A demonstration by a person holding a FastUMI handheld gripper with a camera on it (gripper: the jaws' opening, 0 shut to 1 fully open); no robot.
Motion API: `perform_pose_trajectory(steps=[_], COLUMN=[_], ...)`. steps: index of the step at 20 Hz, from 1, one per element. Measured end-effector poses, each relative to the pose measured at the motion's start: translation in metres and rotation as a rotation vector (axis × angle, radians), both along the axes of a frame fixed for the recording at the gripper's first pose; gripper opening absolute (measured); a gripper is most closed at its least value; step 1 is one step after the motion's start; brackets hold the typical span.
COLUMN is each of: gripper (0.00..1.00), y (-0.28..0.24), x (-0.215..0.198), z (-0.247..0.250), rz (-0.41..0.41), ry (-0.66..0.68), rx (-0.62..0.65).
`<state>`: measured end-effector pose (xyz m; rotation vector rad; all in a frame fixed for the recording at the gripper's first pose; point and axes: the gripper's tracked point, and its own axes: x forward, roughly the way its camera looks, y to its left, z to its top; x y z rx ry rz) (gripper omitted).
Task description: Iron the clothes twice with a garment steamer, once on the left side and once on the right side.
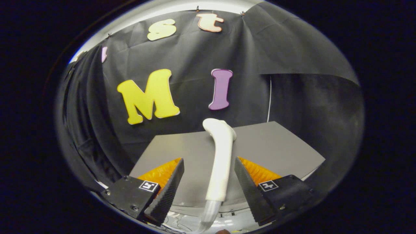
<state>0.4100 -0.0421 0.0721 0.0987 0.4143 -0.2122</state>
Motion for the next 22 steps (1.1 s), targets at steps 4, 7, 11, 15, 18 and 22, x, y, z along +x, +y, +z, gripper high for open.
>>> perform_pose_trajectory(steps=[4,7,11,15,18,22], gripper=[0.94,0.93,0.88,0.81,0.7,0.54], y=[-0.01,-0.01,-0.018,-0.022,-0.025,-0.023], x=[0.017,0.023,0.031,0.028,0.029,0.029], z=[-0.025,-0.034,-0.042,-0.054,-0.056,-0.058], rz=[0.01,0.022,0.001,-0.035,-0.052,-0.071], ry=[0.094,0.142,0.167,0.217,0.234,0.244], rx=[0.042,0.062,0.062,0.084,0.052,0.033])
